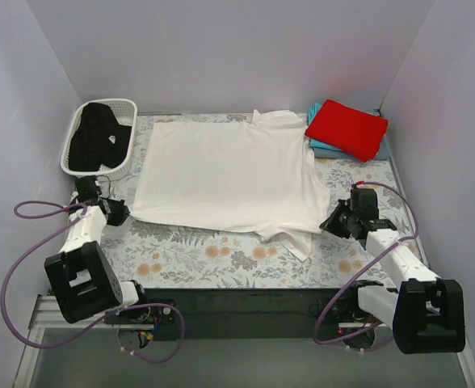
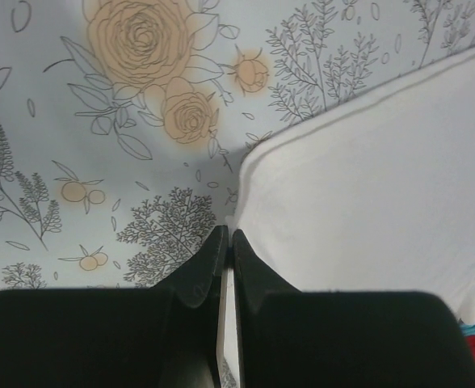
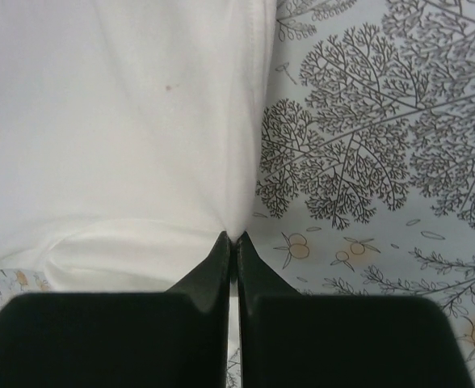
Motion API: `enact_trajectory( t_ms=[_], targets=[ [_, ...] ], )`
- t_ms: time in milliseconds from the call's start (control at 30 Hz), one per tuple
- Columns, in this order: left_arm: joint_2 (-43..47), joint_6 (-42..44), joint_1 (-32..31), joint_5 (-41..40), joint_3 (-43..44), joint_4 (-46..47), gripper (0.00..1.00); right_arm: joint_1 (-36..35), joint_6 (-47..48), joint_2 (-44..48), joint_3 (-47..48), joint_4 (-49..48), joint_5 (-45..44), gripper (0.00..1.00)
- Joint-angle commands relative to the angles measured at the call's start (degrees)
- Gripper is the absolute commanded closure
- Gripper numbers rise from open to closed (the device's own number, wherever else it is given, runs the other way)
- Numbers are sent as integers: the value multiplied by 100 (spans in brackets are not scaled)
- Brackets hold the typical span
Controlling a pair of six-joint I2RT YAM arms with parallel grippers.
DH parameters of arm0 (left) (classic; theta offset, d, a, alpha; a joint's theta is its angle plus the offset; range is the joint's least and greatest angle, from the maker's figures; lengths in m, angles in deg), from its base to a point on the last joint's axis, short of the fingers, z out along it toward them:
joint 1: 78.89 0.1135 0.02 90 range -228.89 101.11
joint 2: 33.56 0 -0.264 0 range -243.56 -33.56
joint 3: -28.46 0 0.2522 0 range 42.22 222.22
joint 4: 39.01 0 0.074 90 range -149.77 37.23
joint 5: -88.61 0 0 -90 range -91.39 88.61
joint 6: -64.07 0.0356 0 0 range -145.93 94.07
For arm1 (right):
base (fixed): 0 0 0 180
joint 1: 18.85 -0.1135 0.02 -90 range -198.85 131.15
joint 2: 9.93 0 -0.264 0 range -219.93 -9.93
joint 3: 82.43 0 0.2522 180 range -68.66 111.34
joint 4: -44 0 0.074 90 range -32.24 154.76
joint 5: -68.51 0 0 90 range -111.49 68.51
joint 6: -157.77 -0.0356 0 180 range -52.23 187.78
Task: Fold and stack the t-shirts
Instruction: Flatten the tshirt out
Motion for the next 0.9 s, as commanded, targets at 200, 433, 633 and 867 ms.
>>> enact_trajectory(
  t_ms=[200,433,633,867],
  targets=[
    [574,327,219,-162,-268,-260,100,45,-311,1039,-424,816,-289,99],
    [847,354,228,-83,-506,-313,100,36,-259,1269,-231,1195,-343,86],
    [1005,398,228,57,-743,-199,100,1,32,1365,235,1616,-105,55],
    [1005,442,228,207,-840,-67,100,-1113,-503,1832,86,1793,-482,52]
  ],
)
